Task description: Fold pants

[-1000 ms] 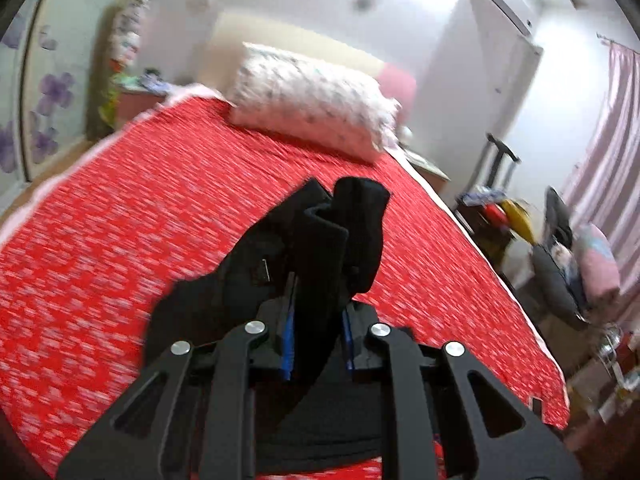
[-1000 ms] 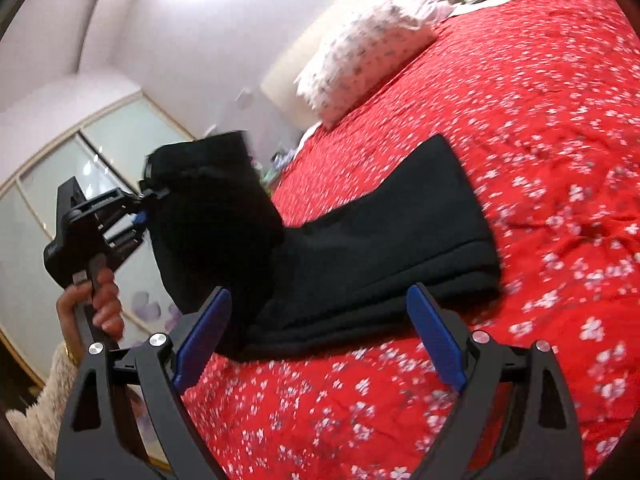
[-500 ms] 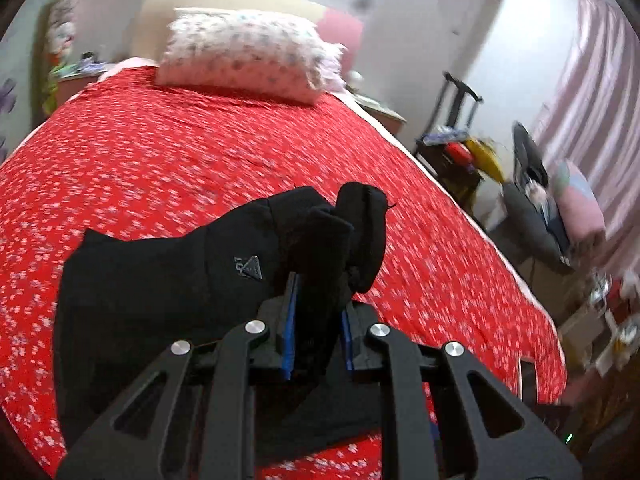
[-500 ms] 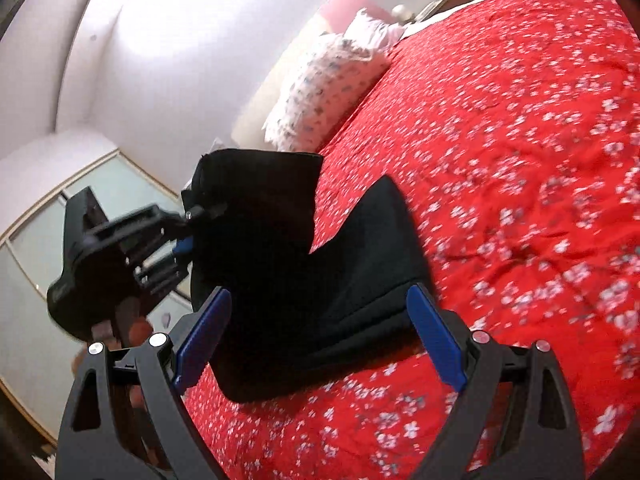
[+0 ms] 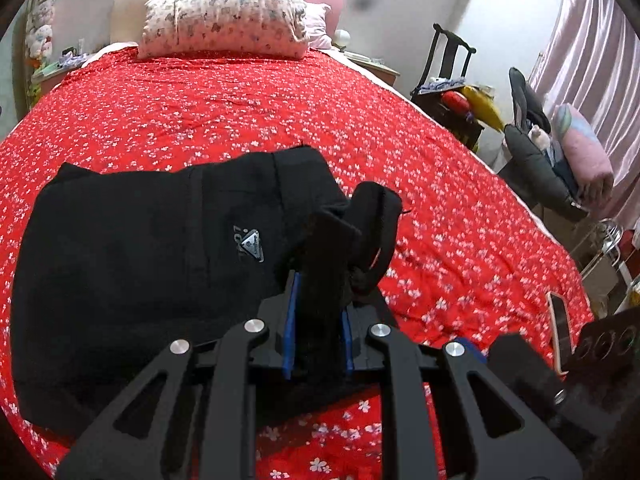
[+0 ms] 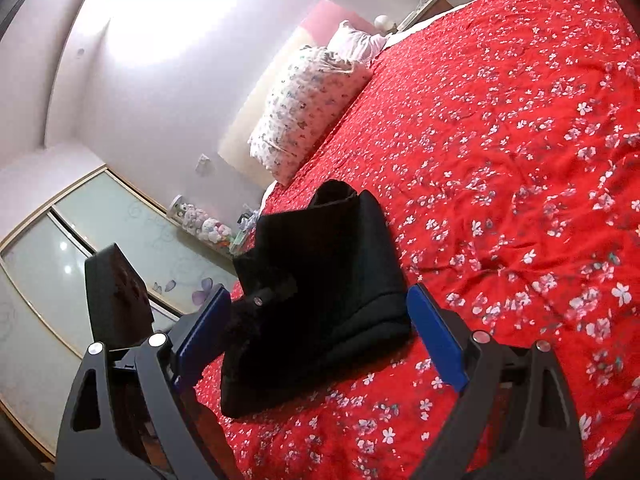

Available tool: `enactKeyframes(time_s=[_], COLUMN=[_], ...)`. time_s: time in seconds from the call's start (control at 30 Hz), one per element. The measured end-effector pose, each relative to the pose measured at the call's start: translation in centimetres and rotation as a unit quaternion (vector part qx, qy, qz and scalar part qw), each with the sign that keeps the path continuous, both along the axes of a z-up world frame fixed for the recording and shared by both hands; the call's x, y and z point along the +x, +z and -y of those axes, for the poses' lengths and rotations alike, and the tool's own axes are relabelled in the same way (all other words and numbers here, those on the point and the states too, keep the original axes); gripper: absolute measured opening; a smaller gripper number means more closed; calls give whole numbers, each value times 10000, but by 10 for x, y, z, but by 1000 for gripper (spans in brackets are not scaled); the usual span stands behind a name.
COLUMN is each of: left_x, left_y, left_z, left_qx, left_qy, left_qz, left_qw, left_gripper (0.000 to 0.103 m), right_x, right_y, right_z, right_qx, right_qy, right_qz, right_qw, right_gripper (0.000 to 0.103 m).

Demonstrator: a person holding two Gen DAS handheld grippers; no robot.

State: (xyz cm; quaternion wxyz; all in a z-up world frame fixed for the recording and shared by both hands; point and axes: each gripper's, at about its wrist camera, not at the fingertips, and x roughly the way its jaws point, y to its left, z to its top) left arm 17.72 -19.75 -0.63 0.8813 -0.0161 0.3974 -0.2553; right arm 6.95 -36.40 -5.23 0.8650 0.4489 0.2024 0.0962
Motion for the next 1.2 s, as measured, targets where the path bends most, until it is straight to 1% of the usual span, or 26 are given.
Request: enactKeyframes(time_s=[0.13,0.3,0.37,0.4,0.5,0.57,0.6,0.63,0.7,0.73,0.77,0.83,0.87,0.9,0.93,0.97,1.03,1.1,1.13,1.2], left_x=[-5,-12,-14,-15,-17,-22,-26,-31,-40,-42,-42,-37,-30,-24,-18,-10,3,11,13,21], left_y=[-12,-23,-22,-21,-15,-12,-10,-6,6,10,16,24,26,26,25,23,17,12,8,-6], left_z=[5,12,10,5,-21,-47,-61,-73,-102,-109,-118,-133,-143,-152,-159,-167,-178,-180,-180,-175], left_qx=[252,581,587,541,139,-355,-670,-837,-1263,-1325,-1270,-995,-851,-806,-811,-850,-880,-784,-659,-259], left_qy=[-48,-99,-86,-79,-45,-159,-220,-168,-85,-60,53,350,545,664,735,838,972,1090,1155,1226], left_qz=[10,173,198,147,-174,-474,-554,-538,-381,-328,-216,-25,35,18,-47,-170,-367,-426,-442,-569], left_qw=[9997,9981,9980,9984,9997,9981,9960,9949,9912,9906,9917,9944,9949,9945,9940,9927,9907,9900,9901,9905], left_gripper=[17,18,19,20,28,40,61,73,76,76,77,85,86,89,91,92,94,96,96,96], right_x=[-2,-3,-4,-6,-11,-13,-13,-12,-7,-3,2,14,21,27,35,41,51,59,63,72], right_y=[0,-1,0,2,12,21,24,30,41,48,55,64,65,65,63,61,54,43,38,24], right_z=[2,3,5,7,12,11,10,5,-3,-9,-14,-24,-28,-32,-38,-43,-51,-56,-56,-53], right_qx=[0,14,35,18,-29,37,67,111,66,-19,-98,-203,-144,-45,123,236,409,484,394,-65], right_qy=[-57,-97,-99,-123,-113,97,183,347,574,673,741,900,1059,1260,1555,1744,2006,2090,2027,1688], right_qz=[-8,-10,21,84,359,638,713,831,921,965,981,850,767,687,602,510,208,-185,-378,-994], right_qw=[10000,10000,9999,9999,9993,9979,9973,9959,9941,9931,9924,9921,9913,9896,9859,9831,9786,9765,9777,9806], right_gripper=[92,92,92,92,92,92,92,92,92,92,91,90,88,88,88,88,88,89,89,86])
